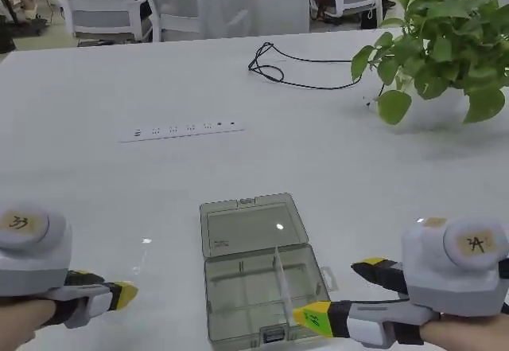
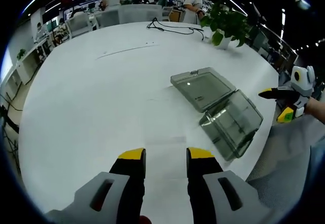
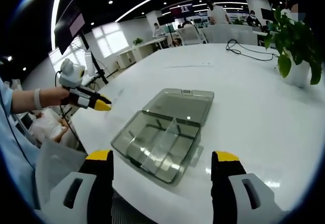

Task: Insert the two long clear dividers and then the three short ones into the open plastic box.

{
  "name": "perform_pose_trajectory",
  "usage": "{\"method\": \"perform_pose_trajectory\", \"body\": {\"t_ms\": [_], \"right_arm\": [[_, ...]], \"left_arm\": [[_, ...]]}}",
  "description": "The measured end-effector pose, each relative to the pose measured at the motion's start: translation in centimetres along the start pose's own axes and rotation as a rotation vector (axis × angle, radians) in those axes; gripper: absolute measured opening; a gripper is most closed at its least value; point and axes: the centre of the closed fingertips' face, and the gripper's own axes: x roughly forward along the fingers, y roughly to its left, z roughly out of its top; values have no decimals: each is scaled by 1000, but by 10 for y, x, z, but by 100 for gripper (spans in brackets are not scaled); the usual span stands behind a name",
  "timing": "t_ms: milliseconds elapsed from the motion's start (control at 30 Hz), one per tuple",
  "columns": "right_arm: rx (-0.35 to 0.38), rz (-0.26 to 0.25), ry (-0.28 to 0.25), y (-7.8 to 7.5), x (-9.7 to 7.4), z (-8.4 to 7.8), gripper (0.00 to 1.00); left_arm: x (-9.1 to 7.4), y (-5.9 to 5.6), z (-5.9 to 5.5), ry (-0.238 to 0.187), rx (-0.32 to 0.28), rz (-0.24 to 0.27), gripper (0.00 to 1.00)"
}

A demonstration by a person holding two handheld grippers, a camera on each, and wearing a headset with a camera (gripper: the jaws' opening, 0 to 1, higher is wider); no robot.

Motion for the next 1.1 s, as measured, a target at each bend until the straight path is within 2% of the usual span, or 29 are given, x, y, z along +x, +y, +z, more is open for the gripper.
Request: {"method": "perform_pose_trajectory", "body": {"t_ms": [33,133,267,500,733,833,967,1100], "right_arm": [[-1,5,-9,2,1,3,79],[11,12,-26,4,2,11,77],[45,28,-62,9,5,26,76],[66,50,-87,18,14,42,71],[102,91,-103,35,26,54,66],[139,115,-112,42,30,59,62],[212,147,-116,48,35,64,48],[230,169,-114,53,39,67,35]], "left_arm": [[0,-3,3,-7,6,-5,30],[0,-22,19,-57,-49,-64,30],[3,-41,28,-81,-36,-95,30],[12,-73,35,-103,-5,-150,30],[20,-94,35,-111,-1,-181,30],[20,-104,37,-121,-14,-197,30],[20,-117,41,-137,-17,-218,30],[20,-126,44,-152,-27,-235,30]]}}
